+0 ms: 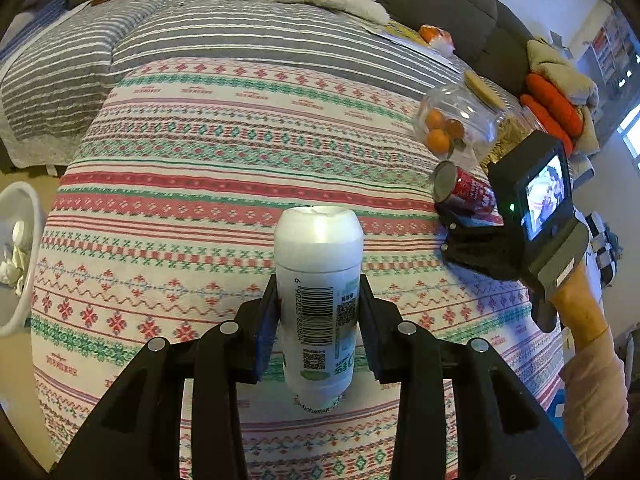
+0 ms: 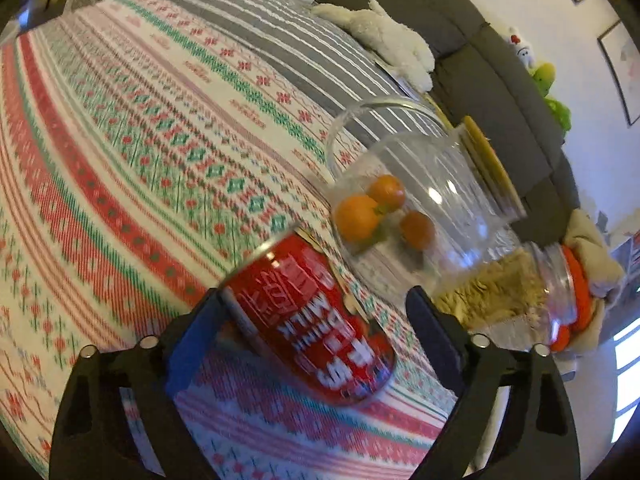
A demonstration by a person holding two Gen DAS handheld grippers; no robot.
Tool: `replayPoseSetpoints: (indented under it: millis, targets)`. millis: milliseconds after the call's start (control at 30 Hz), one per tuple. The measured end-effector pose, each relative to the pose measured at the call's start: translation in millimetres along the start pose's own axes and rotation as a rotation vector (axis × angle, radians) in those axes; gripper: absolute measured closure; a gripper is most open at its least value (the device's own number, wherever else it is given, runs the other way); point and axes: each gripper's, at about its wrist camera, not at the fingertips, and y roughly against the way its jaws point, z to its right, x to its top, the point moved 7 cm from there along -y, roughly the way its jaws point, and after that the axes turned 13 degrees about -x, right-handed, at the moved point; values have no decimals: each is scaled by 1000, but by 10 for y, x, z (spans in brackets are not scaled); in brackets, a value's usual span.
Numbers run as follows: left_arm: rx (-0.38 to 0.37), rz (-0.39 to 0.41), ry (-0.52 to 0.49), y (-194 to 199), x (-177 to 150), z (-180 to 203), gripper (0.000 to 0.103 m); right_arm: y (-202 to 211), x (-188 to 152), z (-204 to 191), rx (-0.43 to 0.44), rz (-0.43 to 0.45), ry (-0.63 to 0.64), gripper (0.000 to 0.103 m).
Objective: Collect trash
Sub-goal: 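Grasp the white bottle with the left tool while the right tool grasps the red milk can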
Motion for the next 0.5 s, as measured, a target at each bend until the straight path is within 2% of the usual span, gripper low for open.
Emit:
replayPoseSetpoints:
  millis: [33,67,233,500]
  targets:
    - [6,-3,1,8,-1,-31,68,-30,17,5,31,-16,-30,33]
    - [13,-5,4,5,2,-69,68,-85,25,41,55,-41,-91,33]
    - [27,0,14,80,7,-202,68,-186,50,131,34,-98,-253,34]
    - [26,72,-11,320,118,-198,68,-79,50,271,85,-169,-466,36]
